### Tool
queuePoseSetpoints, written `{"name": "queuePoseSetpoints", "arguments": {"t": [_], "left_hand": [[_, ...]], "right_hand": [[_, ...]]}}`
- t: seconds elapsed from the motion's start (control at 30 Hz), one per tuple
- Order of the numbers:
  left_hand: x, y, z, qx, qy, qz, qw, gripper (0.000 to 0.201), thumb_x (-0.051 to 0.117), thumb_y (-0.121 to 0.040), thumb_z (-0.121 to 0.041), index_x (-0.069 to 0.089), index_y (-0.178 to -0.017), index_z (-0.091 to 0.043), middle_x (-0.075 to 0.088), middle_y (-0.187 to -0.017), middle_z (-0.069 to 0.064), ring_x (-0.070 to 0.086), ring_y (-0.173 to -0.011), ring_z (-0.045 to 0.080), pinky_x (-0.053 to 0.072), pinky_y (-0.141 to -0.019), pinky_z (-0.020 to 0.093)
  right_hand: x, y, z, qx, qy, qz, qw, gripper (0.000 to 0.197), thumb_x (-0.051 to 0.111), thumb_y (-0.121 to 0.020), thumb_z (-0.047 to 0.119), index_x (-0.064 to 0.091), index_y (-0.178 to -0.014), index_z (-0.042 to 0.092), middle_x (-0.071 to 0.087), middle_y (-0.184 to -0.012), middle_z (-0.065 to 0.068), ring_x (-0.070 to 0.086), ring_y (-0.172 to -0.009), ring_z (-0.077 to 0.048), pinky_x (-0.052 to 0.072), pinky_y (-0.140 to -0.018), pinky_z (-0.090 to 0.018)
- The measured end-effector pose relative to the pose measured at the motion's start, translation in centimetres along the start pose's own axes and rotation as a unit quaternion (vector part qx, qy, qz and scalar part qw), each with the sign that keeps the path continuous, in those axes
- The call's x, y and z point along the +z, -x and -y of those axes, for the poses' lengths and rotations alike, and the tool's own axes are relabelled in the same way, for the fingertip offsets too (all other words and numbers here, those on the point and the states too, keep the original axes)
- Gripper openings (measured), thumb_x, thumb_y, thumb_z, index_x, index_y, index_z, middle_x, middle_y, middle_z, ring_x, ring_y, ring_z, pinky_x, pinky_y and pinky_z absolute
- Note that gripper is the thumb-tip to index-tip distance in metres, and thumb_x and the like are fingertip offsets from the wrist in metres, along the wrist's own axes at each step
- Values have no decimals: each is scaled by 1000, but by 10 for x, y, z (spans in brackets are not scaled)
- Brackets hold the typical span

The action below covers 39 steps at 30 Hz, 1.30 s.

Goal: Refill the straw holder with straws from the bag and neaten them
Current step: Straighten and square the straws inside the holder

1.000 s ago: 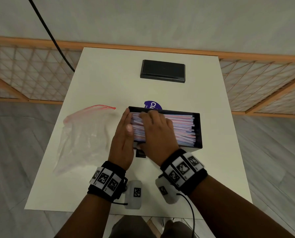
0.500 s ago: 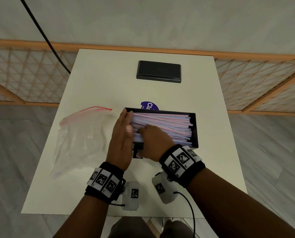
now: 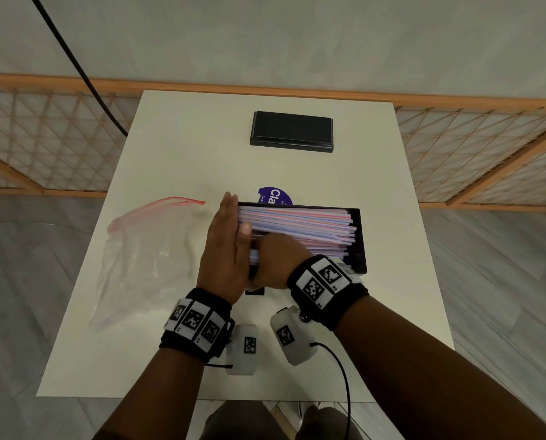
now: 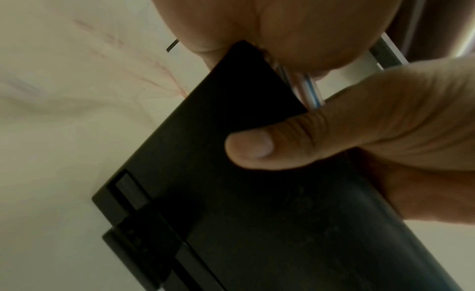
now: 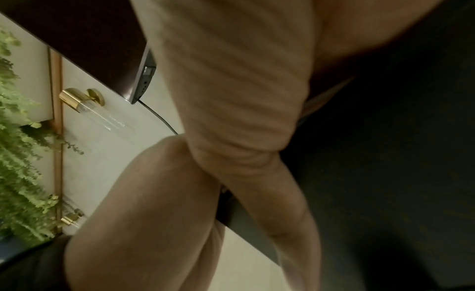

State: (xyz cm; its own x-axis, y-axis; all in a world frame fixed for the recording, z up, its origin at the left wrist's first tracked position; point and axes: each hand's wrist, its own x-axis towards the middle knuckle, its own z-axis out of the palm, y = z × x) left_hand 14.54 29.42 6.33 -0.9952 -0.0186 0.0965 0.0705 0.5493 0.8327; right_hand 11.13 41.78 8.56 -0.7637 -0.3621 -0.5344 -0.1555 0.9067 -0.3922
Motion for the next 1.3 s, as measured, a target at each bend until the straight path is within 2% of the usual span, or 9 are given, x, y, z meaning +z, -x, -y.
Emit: {"name": "queuePoseSetpoints", "arguments": {"t": [0.1, 0.27, 0.43, 0.57, 0.7, 0.83, 1.03, 1.17, 1.3], "left_hand": [[0, -1, 1, -1, -6, 3, 1000, 64, 20, -101, -47, 22, -158, -18, 27, -166, 1, 25, -153, 13, 24, -126, 37], [0, -3, 3, 11, -8, 2, 1000, 58, 24, -103, -40, 28, -156, -17, 33, -163, 2, 31, -150, 13, 28, -124, 38], [-1, -3, 1, 21, -36, 6, 999, 52, 27, -105, -33, 39, -152, -14, 33, -163, 2, 32, -151, 17, 30, -124, 41], [-1, -2, 2, 31, -31, 1, 999, 51, 26, -105, -33, 42, -150, -14, 36, -161, 3, 35, -149, 18, 33, -122, 45], [-2, 0, 6, 42, -22, 1, 999, 53, 25, -105, -33, 43, -150, -14, 37, -161, 3, 36, -149, 17, 34, -121, 46], [-2, 0, 8, 58, -35, 5, 998, 51, 27, -104, -30, 42, -150, -14, 36, -162, 3, 35, -149, 17, 33, -122, 44], [-4, 3, 8, 58, -20, 2, 998, 53, 27, -104, -31, 41, -152, -12, 36, -162, 1, 34, -149, 12, 30, -124, 33], [-2, 5, 11, 66, -40, 7, 997, 53, 26, -104, -28, 37, -154, -11, 33, -163, 2, 32, -151, 14, 29, -124, 34], [-1, 4, 11, 66, -48, 8, 997, 54, 26, -104, -29, 36, -154, -10, 33, -163, 3, 32, -151, 15, 29, -124, 37]], "right_hand": [[-2, -1, 0, -1, -19, -12, 1000, 56, 86, -62, 45, 68, -110, 22, 73, -95, 1, 68, -81, -20, 62, -78, -37], [-9, -1, 3, 14, -10, 12, 1000, 48, 87, -63, 46, 70, -98, 18, 71, -87, 2, 67, -80, -19, 61, -78, -36], [-16, 3, 6, 11, -15, 25, 1000, 35, 87, -67, 41, 62, -82, 22, 64, -76, 4, 65, -75, -18, 59, -75, -33], [-20, 2, 8, 14, 2, 27, 1000, 52, 89, -58, 50, 70, -95, 19, 71, -85, 1, 68, -78, -20, 62, -79, -37], [-19, 6, 9, 8, 20, 2, 1000, 56, 89, -56, 54, 70, -100, 24, 72, -91, 5, 68, -82, -18, 61, -80, -37], [-18, 11, 11, 13, 21, -3, 1000, 51, 89, -60, 46, 71, -101, 21, 73, -93, 3, 69, -84, -21, 61, -77, -37], [-7, 18, 14, -6, 54, -113, 992, 40, 77, -76, 30, 64, -113, 20, 73, -97, -1, 71, -86, -25, 55, -72, -35], [5, 17, 17, -32, 71, -156, 985, 33, 69, -80, 26, 65, -112, 17, 73, -99, -4, 71, -87, -28, 58, -79, -39], [7, 18, 14, -40, 87, -179, 979, 42, 70, -80, 31, 58, -118, 18, 68, -110, -3, 66, -99, -26, 47, -91, -42]]}}
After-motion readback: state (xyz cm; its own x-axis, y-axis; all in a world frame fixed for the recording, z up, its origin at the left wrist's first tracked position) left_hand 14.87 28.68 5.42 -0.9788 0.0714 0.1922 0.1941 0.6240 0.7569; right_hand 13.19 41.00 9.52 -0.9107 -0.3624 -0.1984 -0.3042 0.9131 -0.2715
